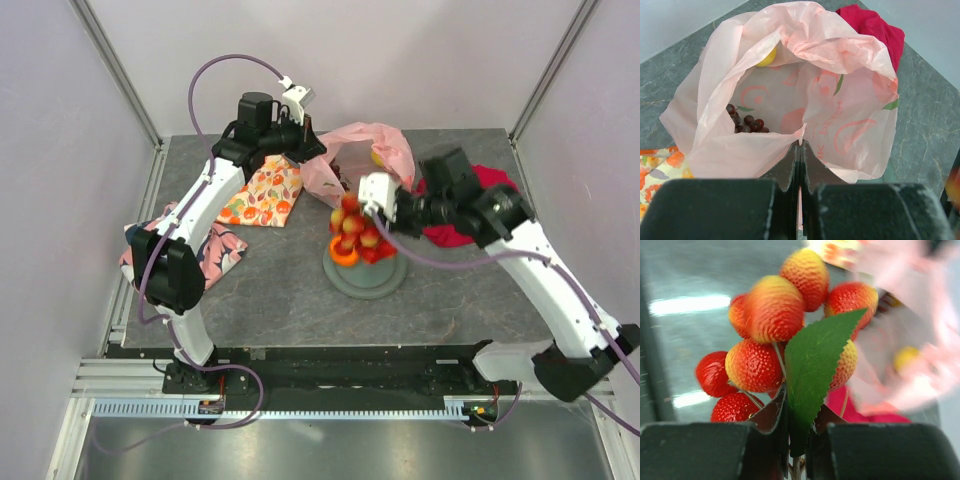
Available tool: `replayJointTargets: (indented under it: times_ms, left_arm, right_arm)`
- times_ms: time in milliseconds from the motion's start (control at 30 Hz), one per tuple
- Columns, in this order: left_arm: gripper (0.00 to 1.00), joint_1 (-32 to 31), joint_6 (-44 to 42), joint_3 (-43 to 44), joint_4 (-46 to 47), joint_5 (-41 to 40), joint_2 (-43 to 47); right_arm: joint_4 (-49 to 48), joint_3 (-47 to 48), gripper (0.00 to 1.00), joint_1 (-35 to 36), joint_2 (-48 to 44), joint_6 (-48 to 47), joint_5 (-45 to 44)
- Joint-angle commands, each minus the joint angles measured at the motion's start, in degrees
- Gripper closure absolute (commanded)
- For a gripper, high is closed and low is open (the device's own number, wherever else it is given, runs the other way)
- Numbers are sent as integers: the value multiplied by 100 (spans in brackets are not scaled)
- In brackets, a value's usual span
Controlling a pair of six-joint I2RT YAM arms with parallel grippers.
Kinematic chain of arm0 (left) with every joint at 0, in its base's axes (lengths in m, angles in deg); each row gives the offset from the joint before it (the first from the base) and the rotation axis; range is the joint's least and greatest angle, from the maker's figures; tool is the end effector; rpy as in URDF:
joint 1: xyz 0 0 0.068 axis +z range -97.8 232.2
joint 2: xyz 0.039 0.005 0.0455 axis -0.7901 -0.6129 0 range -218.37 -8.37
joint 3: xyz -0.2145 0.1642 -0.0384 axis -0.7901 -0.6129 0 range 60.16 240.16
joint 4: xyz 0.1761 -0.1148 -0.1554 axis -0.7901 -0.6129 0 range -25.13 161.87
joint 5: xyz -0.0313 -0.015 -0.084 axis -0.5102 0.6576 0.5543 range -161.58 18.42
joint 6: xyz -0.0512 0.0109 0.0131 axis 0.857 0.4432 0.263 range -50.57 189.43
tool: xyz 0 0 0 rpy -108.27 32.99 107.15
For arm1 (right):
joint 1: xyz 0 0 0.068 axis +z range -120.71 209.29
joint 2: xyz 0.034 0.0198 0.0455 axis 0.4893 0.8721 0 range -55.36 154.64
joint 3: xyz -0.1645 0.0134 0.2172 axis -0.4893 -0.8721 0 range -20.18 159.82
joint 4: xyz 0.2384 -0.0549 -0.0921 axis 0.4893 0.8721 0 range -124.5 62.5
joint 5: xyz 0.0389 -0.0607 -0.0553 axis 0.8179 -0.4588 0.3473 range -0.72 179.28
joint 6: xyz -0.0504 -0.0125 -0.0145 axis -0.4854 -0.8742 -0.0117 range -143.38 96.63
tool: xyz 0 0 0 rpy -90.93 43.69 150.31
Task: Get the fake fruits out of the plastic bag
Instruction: Place the fake fruit on the plate.
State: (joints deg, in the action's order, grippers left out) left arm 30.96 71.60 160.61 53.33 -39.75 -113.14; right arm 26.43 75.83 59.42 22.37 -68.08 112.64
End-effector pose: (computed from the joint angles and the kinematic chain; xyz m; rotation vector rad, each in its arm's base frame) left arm 0.3959 -0.1741 0.3695 0.6903 1.8714 -0.8112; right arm 0.2144 0.1407 0.4330 -1.5323 1.6666 0.3366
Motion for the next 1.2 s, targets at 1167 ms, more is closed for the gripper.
replayJointTargets:
  times_ms: [1167]
  left_arm:
    - [98, 14, -77, -710, 167, 148, 651]
  right_arm:
    - [-3553, -4397, 89, 687, 295, 726, -226]
